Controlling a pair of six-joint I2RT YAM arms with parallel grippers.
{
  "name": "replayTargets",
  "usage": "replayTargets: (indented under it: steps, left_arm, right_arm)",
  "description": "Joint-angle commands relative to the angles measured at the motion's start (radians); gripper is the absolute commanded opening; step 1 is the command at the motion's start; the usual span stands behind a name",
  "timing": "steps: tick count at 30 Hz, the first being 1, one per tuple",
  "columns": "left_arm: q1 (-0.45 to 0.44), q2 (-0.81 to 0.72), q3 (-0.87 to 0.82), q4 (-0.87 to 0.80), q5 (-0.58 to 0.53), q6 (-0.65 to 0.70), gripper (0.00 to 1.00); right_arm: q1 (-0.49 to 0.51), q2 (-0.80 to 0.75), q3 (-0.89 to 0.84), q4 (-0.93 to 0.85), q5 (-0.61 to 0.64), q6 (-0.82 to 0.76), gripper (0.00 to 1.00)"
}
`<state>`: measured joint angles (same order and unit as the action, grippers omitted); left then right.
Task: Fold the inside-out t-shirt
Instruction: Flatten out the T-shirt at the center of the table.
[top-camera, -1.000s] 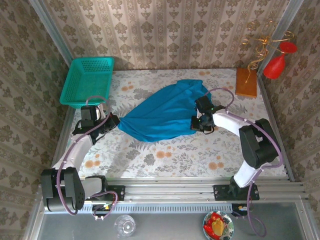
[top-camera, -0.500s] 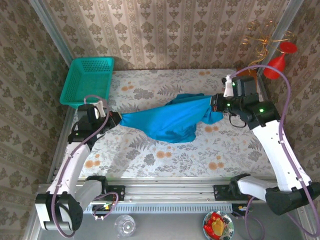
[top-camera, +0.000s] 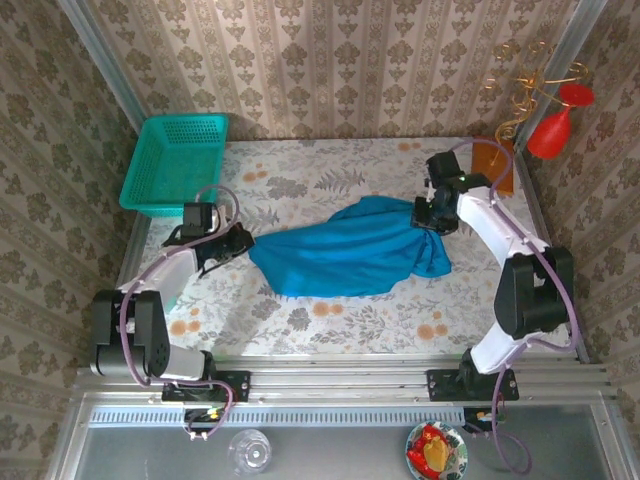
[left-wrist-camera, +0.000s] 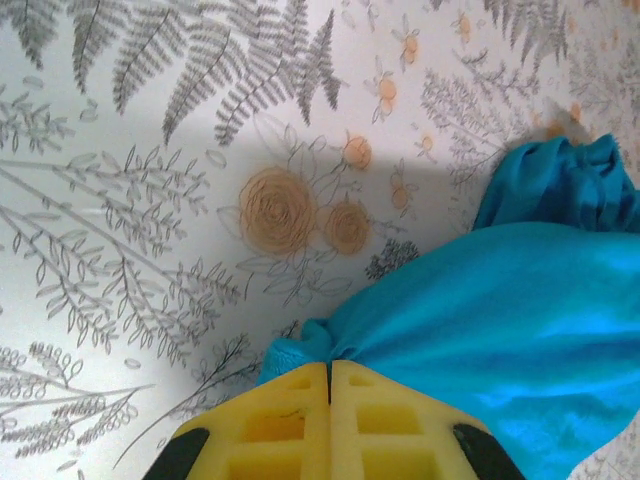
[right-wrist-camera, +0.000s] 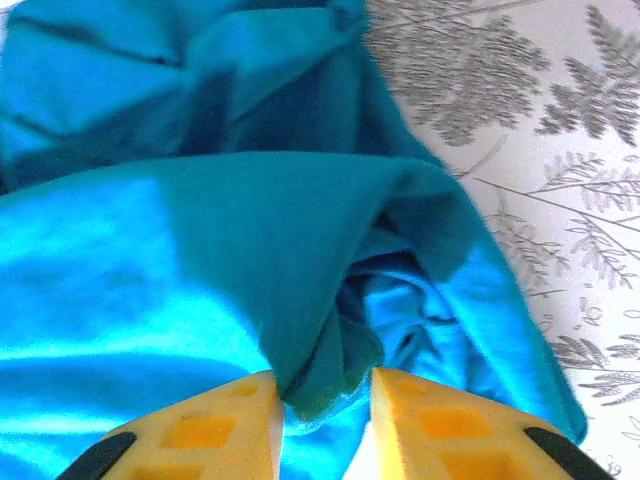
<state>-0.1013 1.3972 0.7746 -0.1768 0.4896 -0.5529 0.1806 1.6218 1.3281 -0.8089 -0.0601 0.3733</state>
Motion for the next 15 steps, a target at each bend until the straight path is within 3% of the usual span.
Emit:
replayTargets:
  steps: [1,9,15]
  left_arm:
    - [0.015,-0.007,0.069,0.046,0.009,0.030,0.00]
    - [0.026,-0.020,0.114,0.039,0.015,0.019,0.00]
    - [0.026,-0.015,0.114,0.056,0.029,0.002,0.00]
  right_arm:
    - [0.096,-0.095,-0.032,0.024,-0.020,-0.009,0.31]
    - [0.389,-0.120,-0.202,0.072,-0.044,-0.001,0.31]
    - [0.475,-0.008,-0.284,0.100,0.065,0.038,0.38]
